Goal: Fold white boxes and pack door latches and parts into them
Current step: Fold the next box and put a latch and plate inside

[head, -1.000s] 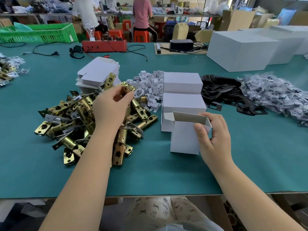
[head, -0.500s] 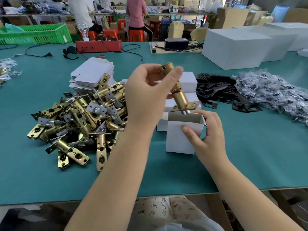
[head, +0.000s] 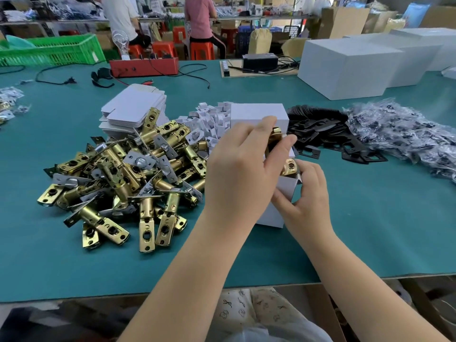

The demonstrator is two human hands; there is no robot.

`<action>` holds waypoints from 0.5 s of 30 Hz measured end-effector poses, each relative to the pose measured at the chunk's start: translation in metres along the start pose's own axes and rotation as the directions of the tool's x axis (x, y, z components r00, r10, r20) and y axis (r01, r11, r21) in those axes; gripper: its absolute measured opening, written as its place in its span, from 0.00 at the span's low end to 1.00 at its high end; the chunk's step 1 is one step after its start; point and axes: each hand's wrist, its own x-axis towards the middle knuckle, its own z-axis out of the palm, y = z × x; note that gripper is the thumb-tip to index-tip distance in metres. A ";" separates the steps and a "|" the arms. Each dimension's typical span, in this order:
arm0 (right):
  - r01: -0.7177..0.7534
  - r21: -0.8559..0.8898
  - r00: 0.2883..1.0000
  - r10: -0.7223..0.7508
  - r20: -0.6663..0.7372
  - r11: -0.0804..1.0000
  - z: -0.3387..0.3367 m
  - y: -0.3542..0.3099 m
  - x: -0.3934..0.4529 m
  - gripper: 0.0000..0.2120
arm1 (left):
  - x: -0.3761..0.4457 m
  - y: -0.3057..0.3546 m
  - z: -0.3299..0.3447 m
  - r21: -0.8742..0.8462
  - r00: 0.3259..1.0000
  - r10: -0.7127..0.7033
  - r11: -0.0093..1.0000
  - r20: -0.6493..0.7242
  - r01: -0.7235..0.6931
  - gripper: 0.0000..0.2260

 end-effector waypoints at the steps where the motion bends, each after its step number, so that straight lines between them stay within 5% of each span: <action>1: 0.004 -0.008 1.000 -0.004 0.011 1.000 0.000 -0.001 0.000 0.27 | 0.001 -0.001 -0.002 -0.002 1.000 0.004 1.000 0.002 -0.004 0.14; 10: 0.102 0.034 0.995 -0.102 -0.003 0.994 0.000 -0.001 -0.002 0.22 | -0.003 -0.009 0.004 0.065 0.965 0.016 0.997 0.260 -0.034 0.16; 15: 0.059 0.078 0.997 -0.063 0.040 0.995 -0.001 0.002 -0.001 0.21 | -0.025 -0.021 0.009 0.072 0.957 -0.037 0.997 0.287 0.017 0.16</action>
